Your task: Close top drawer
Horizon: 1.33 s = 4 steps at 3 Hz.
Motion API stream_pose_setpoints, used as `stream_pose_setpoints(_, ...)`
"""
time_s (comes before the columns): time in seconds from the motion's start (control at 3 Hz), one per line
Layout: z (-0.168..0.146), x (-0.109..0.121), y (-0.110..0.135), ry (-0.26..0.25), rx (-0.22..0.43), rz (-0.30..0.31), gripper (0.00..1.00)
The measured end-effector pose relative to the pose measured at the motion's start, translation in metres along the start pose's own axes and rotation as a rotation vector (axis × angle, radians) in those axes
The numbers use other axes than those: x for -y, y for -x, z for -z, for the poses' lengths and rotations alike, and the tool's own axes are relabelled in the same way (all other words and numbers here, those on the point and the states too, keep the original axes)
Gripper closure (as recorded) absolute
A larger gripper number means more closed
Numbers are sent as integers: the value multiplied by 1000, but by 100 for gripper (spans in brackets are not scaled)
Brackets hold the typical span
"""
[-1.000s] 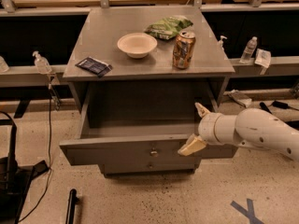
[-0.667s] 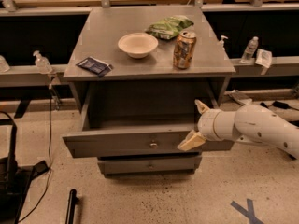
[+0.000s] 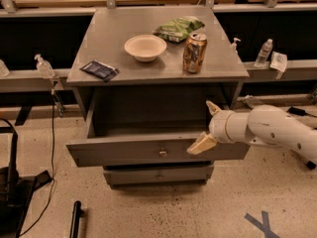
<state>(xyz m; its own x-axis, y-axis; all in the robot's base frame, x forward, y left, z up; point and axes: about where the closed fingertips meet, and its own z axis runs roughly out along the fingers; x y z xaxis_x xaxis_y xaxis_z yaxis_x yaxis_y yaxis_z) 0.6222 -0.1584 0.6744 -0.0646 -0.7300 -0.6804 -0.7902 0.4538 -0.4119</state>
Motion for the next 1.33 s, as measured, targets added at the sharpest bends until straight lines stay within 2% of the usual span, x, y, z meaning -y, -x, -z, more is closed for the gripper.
stream_pose_setpoints(0.33,19,3,9,-33,63,0,0)
stream_pose_setpoints(0.67,37,-14,13,-43,99,7,0)
stream_pose_setpoints(1.0,50,-48,16,-4,170,30,15)
stream_pose_setpoints(1.33,71,-82,21,42,302,88,39)
